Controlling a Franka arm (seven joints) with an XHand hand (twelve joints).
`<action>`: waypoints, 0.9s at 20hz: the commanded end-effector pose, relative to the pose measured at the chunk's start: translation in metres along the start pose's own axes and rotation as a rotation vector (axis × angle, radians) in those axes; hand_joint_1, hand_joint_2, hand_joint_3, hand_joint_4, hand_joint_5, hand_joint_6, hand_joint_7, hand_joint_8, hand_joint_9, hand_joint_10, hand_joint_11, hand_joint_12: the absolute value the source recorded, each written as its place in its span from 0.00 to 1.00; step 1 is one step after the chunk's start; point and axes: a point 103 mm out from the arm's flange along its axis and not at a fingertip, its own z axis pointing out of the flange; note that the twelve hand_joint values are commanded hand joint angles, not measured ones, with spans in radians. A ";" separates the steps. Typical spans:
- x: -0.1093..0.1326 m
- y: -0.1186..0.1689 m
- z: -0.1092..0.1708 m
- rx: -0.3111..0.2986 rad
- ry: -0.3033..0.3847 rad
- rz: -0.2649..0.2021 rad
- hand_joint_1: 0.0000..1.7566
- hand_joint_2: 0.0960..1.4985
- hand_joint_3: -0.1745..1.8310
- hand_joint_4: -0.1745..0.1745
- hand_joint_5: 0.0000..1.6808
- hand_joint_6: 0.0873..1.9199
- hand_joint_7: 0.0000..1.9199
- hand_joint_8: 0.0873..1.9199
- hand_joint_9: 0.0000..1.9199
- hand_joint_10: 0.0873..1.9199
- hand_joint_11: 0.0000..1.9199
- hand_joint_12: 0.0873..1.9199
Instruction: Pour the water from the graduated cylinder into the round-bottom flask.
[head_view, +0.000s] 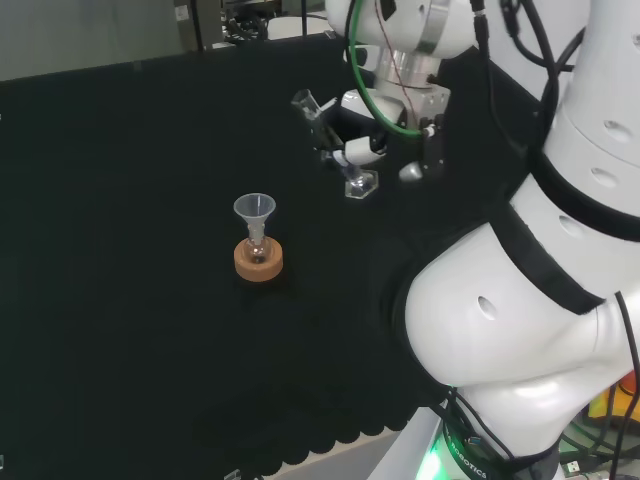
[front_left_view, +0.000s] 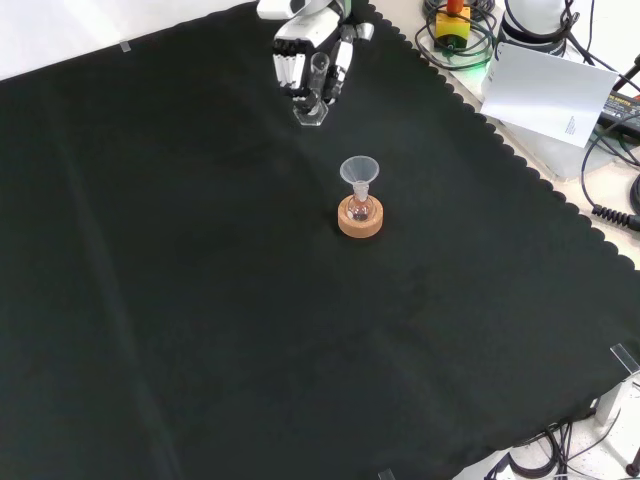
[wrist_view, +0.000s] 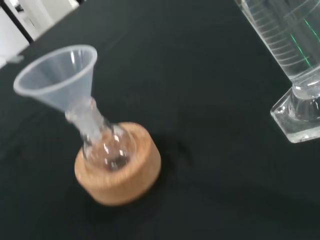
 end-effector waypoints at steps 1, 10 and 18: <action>0.001 -0.034 0.001 0.101 -0.058 0.020 0.63 0.76 0.08 0.19 0.55 0.56 0.64 0.15 0.74 0.00 0.64 0.39; 0.010 -0.035 0.010 0.314 -0.134 0.026 0.64 0.75 0.08 0.18 0.55 0.55 0.64 0.15 0.74 0.00 0.64 0.39; 0.017 -0.025 0.011 0.434 -0.222 0.034 0.64 0.75 0.08 0.18 0.55 0.55 0.65 0.15 0.74 0.00 0.65 0.38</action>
